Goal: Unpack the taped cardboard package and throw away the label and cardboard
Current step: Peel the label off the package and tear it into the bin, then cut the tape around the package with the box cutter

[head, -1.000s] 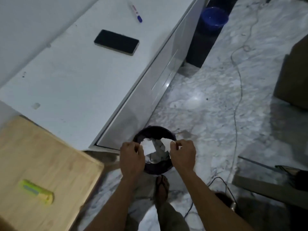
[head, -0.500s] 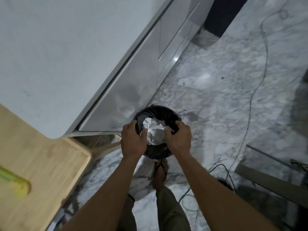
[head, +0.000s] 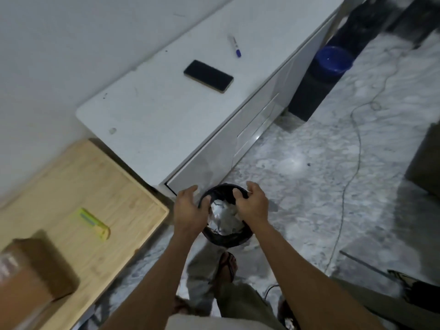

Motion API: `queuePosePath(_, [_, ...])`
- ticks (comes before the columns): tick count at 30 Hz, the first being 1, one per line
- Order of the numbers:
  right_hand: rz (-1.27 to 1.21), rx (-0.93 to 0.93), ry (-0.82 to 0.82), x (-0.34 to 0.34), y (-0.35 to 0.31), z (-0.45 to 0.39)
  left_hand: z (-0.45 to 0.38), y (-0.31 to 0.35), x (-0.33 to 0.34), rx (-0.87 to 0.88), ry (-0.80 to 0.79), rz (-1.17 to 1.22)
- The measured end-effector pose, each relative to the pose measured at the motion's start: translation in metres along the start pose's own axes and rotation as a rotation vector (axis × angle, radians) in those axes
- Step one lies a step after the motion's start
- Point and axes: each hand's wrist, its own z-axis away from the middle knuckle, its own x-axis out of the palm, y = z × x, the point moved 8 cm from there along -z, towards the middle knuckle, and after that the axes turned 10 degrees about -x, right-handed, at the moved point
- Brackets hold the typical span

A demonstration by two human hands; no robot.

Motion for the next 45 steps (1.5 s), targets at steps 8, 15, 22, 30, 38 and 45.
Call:
queuePosePath(8, [-0.069, -0.128, -0.100, 0.027, -0.063, 0.071, 0.059, -0.042, -0.096, 0.002, 0.060, 0.087])
queuePosePath(15, [0.002, -0.356, -0.338, 0.110, -0.121, 0.160, 0.124, -0.145, -0.191, -0.061, 0.290, 0.223])
queuePosePath(22, [0.080, -0.460, -0.601, 0.214, -0.132, 0.240, 0.191, -0.264, -0.243, -0.249, 0.497, 0.322])
queuePosePath(30, [0.134, -0.510, -0.680, 0.294, -0.157, 0.252, 0.188, -0.338, -0.279, -0.458, 0.672, 0.329])
queuePosePath(38, [0.204, -0.621, -0.530, 0.351, -0.196, 0.186, 0.122, -0.368, -0.307, -0.541, 0.698, 0.357])
queuePosePath(45, [0.423, -0.596, -0.511, 0.398, -0.176, 0.128, 0.057, -0.397, -0.293, -0.746, 0.541, 0.283])
